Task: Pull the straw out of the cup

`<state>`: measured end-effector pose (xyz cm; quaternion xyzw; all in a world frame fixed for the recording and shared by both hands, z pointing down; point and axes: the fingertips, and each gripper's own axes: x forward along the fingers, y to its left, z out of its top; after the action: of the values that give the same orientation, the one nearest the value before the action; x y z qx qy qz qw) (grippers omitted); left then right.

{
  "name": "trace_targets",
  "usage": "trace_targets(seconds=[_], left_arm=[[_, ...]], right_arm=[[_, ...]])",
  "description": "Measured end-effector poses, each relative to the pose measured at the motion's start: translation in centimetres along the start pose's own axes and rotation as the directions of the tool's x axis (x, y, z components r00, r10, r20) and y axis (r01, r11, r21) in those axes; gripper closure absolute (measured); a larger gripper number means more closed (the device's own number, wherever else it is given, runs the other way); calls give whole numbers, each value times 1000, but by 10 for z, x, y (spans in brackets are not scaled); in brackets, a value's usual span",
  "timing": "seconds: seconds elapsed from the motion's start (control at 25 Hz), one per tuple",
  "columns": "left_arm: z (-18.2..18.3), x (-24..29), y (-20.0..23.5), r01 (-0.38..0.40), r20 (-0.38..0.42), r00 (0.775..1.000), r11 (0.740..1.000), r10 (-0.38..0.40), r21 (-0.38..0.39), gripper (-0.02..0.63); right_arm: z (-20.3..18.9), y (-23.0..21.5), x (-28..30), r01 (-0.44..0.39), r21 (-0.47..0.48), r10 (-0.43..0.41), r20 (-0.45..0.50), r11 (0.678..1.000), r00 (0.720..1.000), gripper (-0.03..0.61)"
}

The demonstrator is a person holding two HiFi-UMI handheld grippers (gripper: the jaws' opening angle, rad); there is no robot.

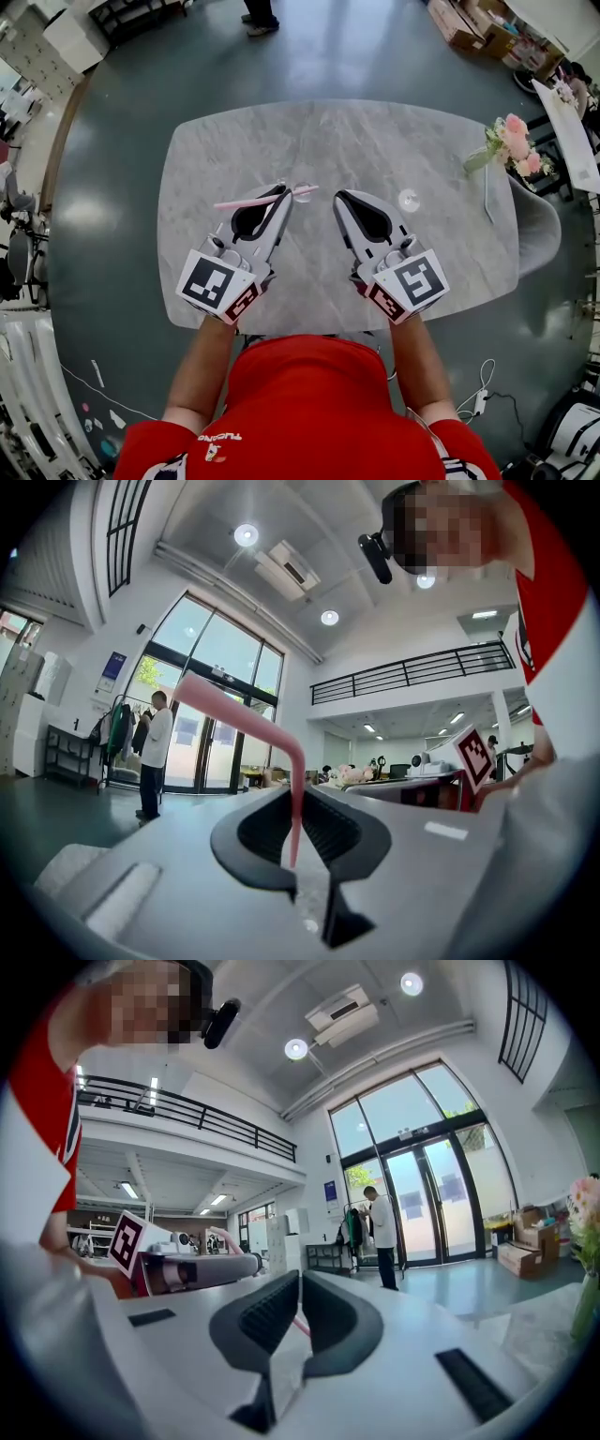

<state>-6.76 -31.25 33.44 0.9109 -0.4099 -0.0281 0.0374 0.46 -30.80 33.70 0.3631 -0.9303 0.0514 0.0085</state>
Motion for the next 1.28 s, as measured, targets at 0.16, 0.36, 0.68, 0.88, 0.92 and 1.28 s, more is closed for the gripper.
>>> trace_targets(seconds=[0.16, 0.36, 0.68, 0.88, 0.92, 1.28], left_arm=[[13, -13, -12, 2, 29, 1000, 1000, -2, 10, 577], [22, -26, -30, 11, 48, 999, 1000, -12, 25, 577], [31, -43, -38, 3, 62, 998, 999, -5, 40, 577], [30, -45, -39, -3, 64, 998, 999, 1, 39, 577], [30, -45, -39, -5, 64, 998, 999, 2, 38, 577], [30, -47, -39, -12, 67, 998, 999, 10, 32, 577]], right_arm=[[9, 12, -9, -12, -15, 12, 17, 1000, 1000, 577], [14, 24, -22, -21, -22, 22, 32, 1000, 999, 577], [14, 36, -32, -29, -20, 30, 32, 999, 999, 578], [16, 40, -36, -44, -26, 44, 32, 999, 999, 578], [17, 40, -36, -45, -28, 46, 32, 999, 998, 578], [20, 43, -38, -53, -36, 54, 32, 998, 998, 577]])
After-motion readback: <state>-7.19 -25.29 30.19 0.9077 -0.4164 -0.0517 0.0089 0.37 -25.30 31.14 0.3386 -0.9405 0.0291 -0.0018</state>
